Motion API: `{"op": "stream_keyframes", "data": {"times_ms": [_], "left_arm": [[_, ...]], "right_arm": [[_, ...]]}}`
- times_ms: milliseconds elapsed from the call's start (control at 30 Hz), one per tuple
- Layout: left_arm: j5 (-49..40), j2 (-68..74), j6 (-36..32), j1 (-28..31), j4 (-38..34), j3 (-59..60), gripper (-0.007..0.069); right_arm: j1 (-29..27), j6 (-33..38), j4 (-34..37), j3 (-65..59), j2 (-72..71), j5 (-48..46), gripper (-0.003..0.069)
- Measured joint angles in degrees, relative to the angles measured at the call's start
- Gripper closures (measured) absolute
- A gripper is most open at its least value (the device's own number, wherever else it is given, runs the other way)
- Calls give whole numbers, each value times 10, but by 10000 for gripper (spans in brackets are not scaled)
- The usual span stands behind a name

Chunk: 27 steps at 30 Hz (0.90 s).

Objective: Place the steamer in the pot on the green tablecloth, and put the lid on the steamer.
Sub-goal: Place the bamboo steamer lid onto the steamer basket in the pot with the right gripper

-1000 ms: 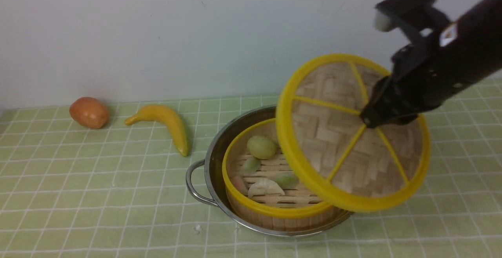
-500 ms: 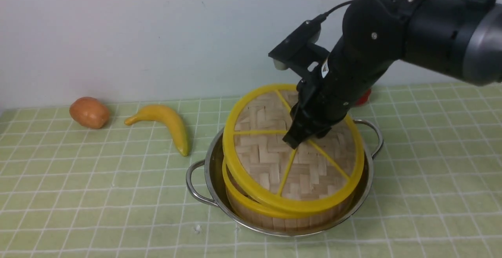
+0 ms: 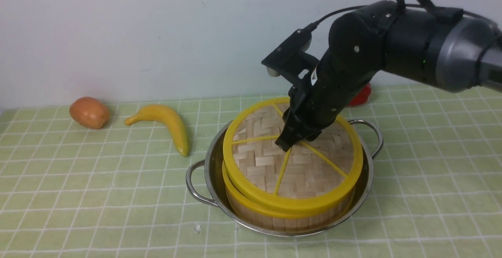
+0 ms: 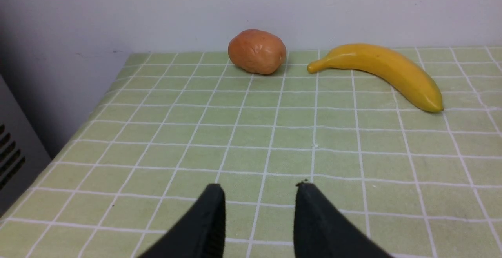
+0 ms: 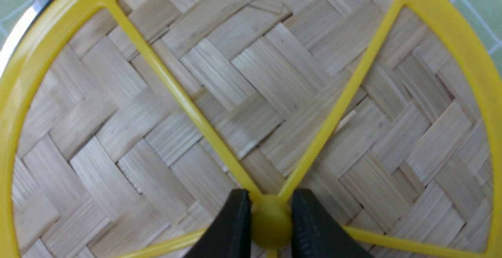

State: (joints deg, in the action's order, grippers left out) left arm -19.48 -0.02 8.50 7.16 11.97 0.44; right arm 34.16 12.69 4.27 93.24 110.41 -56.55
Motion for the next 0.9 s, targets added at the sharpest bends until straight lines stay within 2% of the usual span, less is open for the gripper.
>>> {"op": "stream_keyframes", "data": {"times_ms": [800,867,900], "left_arm": [[0,0,0,0,0,0,382],[0,0,0,0,0,0,382],[0,0,0,0,0,0,382]], "right_arm": [[1,26,10,6,44,34,513],[1,26,9,6,44,37,484],[1,23,3,7,44,39,428]]}}
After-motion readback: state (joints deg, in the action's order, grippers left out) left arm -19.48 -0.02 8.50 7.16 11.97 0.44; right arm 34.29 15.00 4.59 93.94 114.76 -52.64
